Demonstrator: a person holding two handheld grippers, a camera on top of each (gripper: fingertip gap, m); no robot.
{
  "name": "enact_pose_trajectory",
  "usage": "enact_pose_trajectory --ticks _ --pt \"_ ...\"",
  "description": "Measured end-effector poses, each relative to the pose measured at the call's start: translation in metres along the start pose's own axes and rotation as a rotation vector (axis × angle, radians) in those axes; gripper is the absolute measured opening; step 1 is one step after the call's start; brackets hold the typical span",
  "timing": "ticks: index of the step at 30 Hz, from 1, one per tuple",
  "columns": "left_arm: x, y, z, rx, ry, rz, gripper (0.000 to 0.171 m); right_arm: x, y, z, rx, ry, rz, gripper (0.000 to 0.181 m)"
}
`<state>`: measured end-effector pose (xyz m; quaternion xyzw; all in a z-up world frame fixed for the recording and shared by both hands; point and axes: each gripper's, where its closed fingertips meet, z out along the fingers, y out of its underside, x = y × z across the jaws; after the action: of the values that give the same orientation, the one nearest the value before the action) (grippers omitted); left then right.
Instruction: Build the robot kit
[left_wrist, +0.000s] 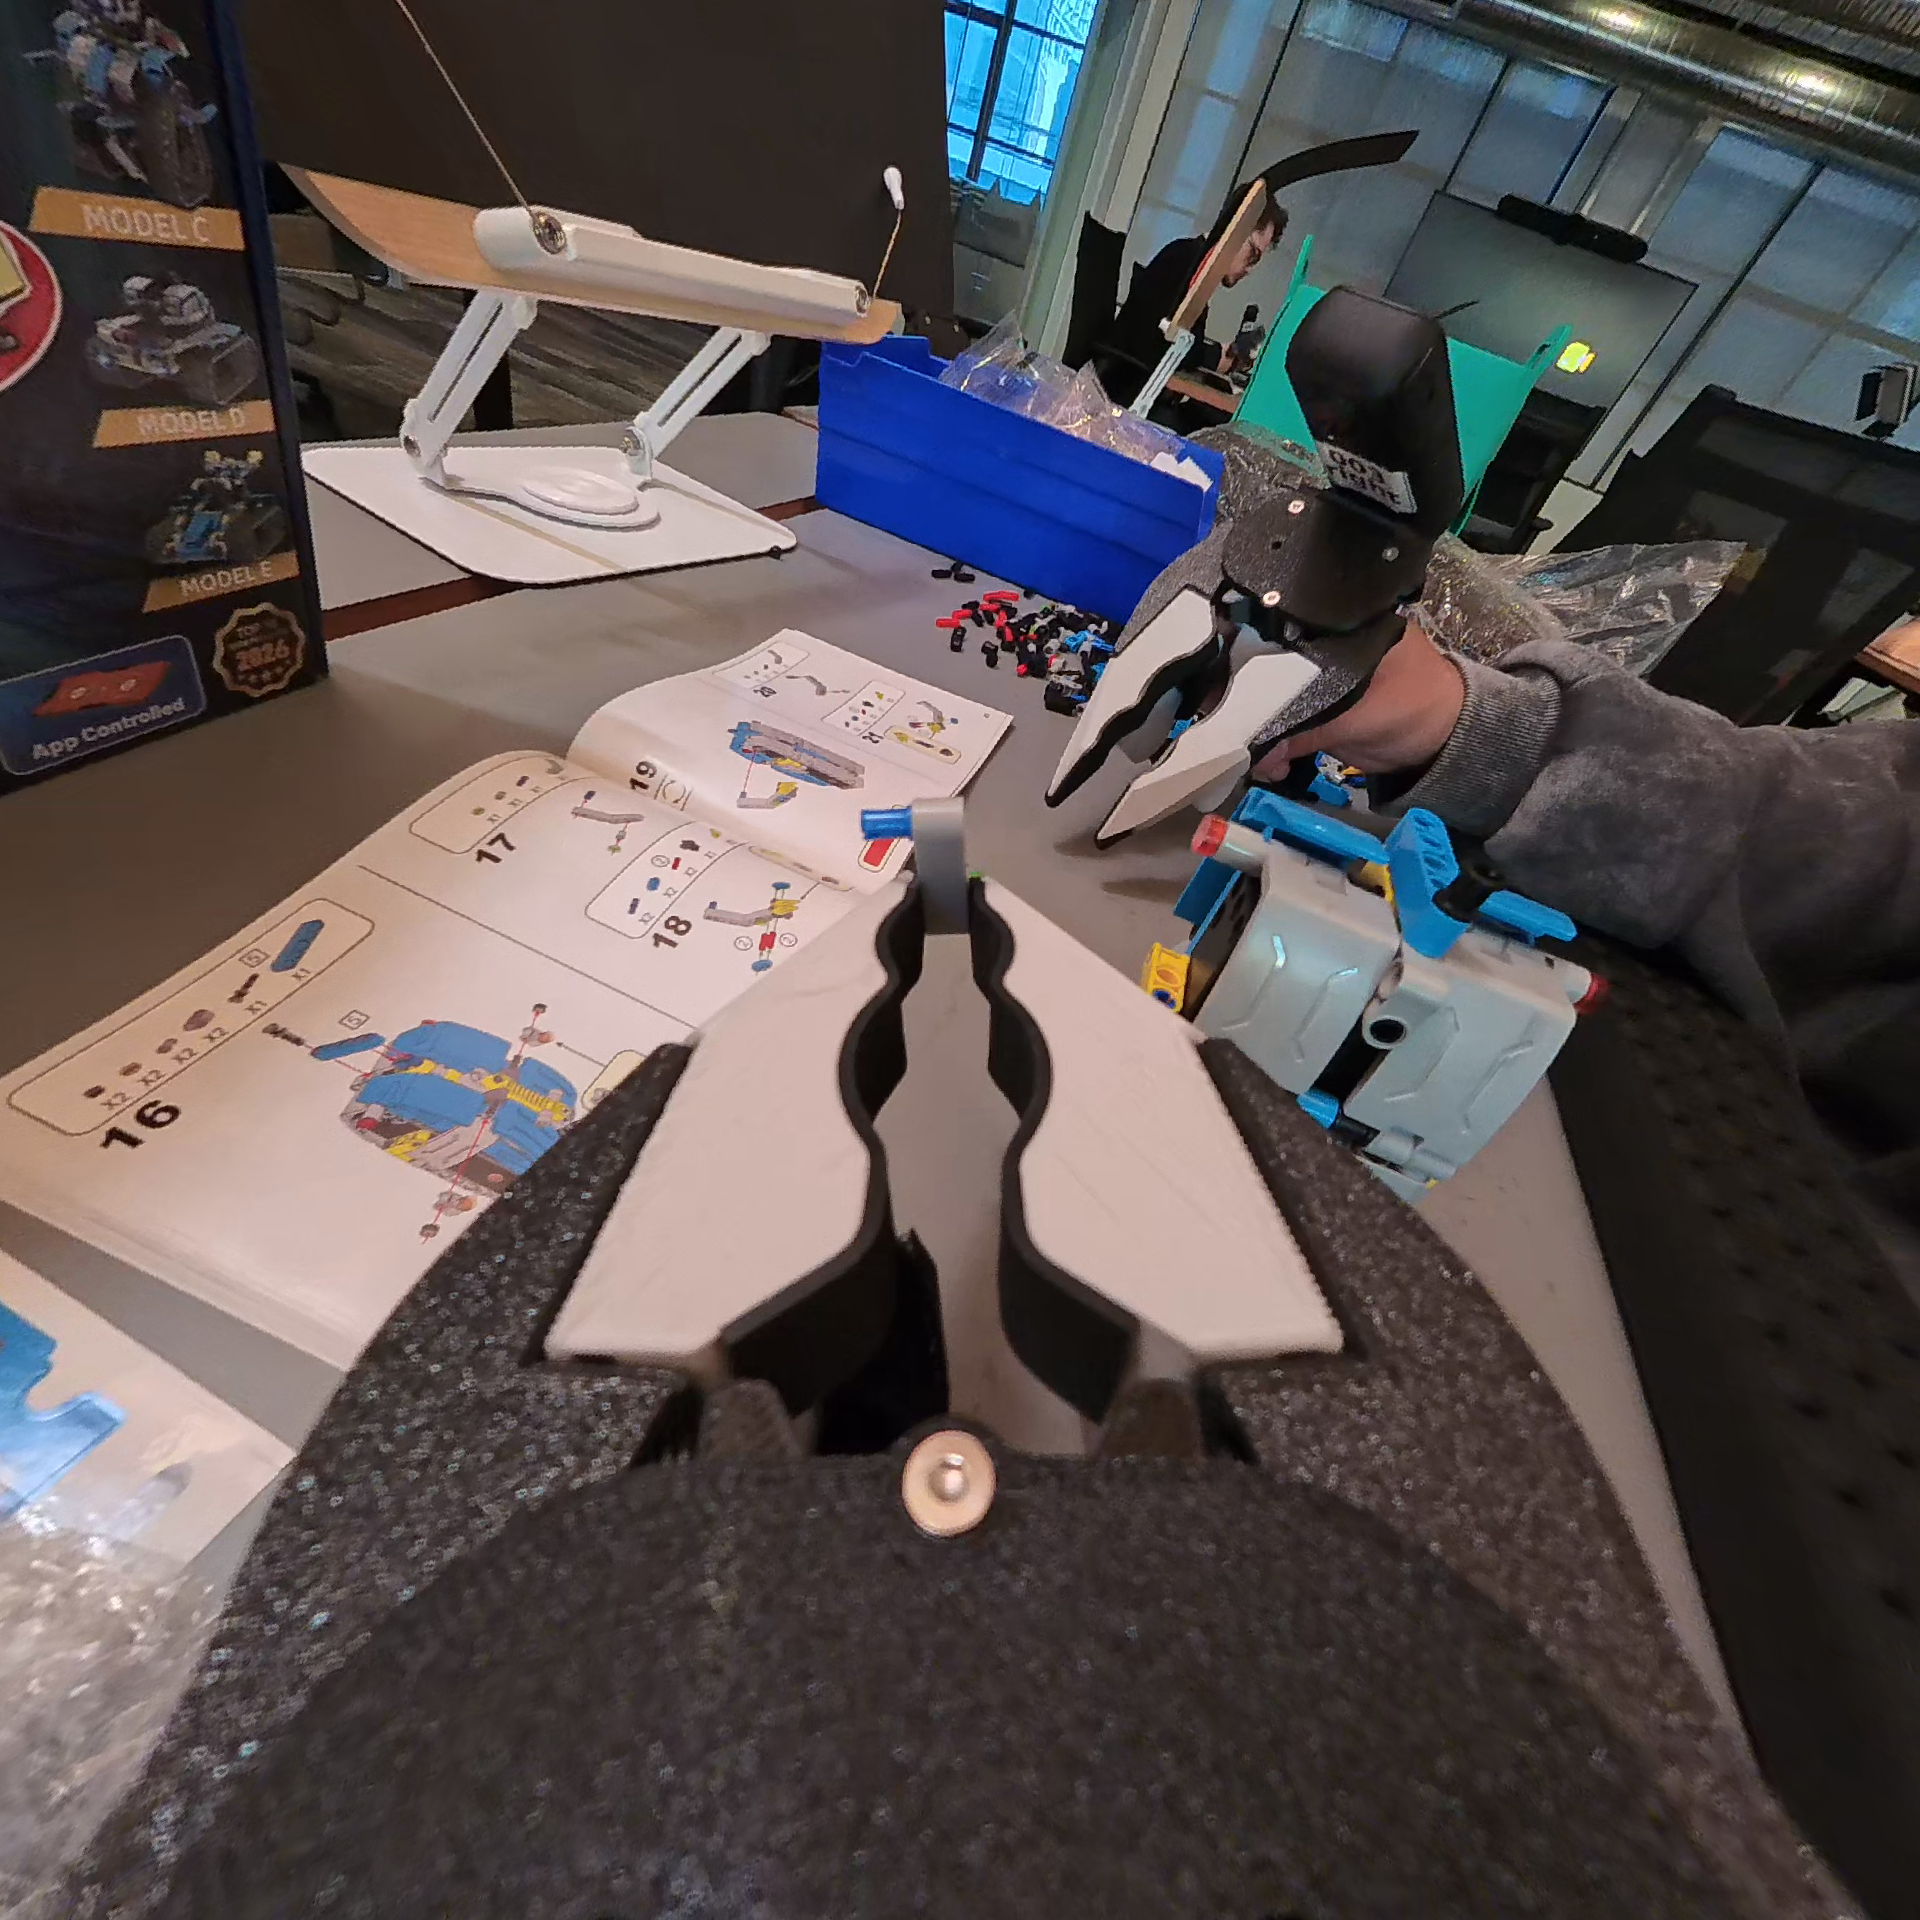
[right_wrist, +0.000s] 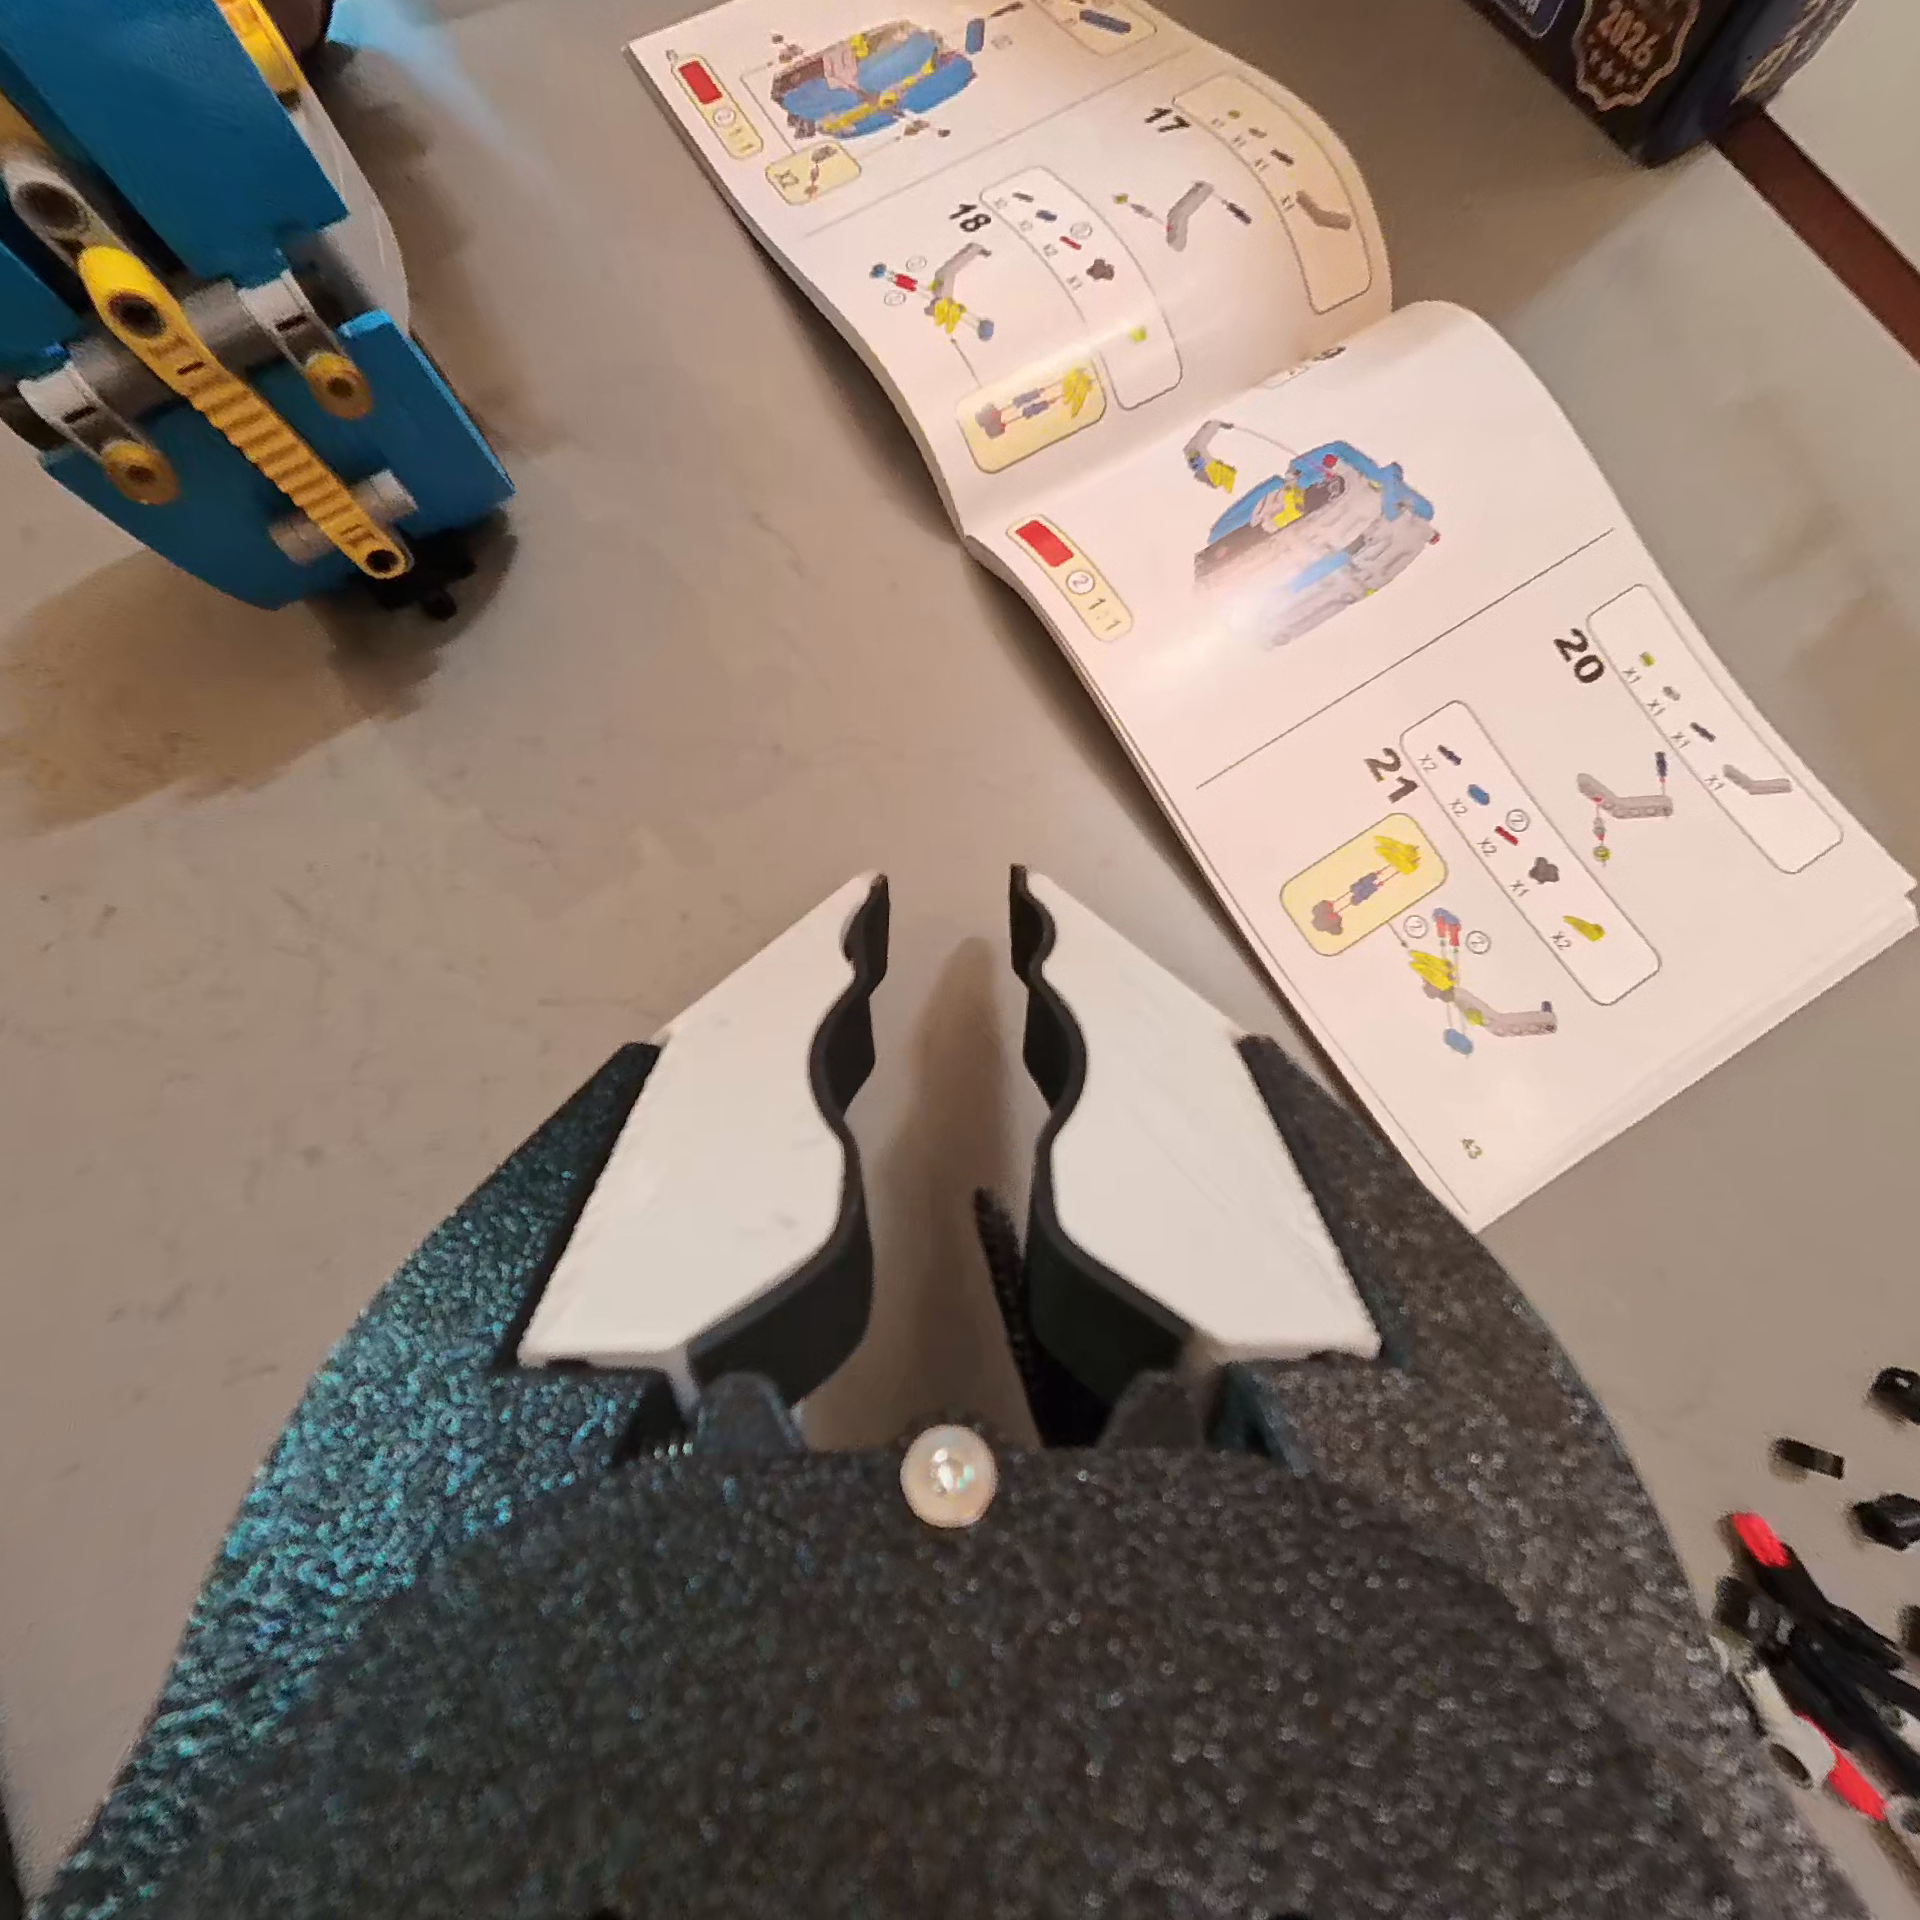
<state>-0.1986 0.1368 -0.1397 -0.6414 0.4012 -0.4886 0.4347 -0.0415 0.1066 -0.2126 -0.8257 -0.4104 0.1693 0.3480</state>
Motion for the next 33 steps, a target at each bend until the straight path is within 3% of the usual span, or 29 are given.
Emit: enact_pose_trajectory --ticks 6,12,19,26,33 --pt "0.006 -0.005 -0.003 0.036 0.047 -0.001 0.007 -0.007 -0.014 -0.004 0.067 -0.052 0.034 0.023" --pt "0.026 -0.031 -0.017 0.189 0.261 -0.154 0.007 -0.059 -0.113 -0.022 0.388 -0.306 0.082 0.03" --pt "0.044 -0.056 -0.041 0.334 0.449 -0.235 0.007 -0.113 -0.182 0.002 0.445 -0.482 0.047 0.031" --pt "0.057 -0.053 -0.04 0.313 0.498 -0.21 0.007 -0.121 -0.194 -0.008 0.532 -0.555 0.082 0.017" --pt "0.063 -0.048 -0.037 0.285 0.511 -0.195 0.007 -0.124 -0.185 -0.004 0.494 -0.585 0.096 0.011"
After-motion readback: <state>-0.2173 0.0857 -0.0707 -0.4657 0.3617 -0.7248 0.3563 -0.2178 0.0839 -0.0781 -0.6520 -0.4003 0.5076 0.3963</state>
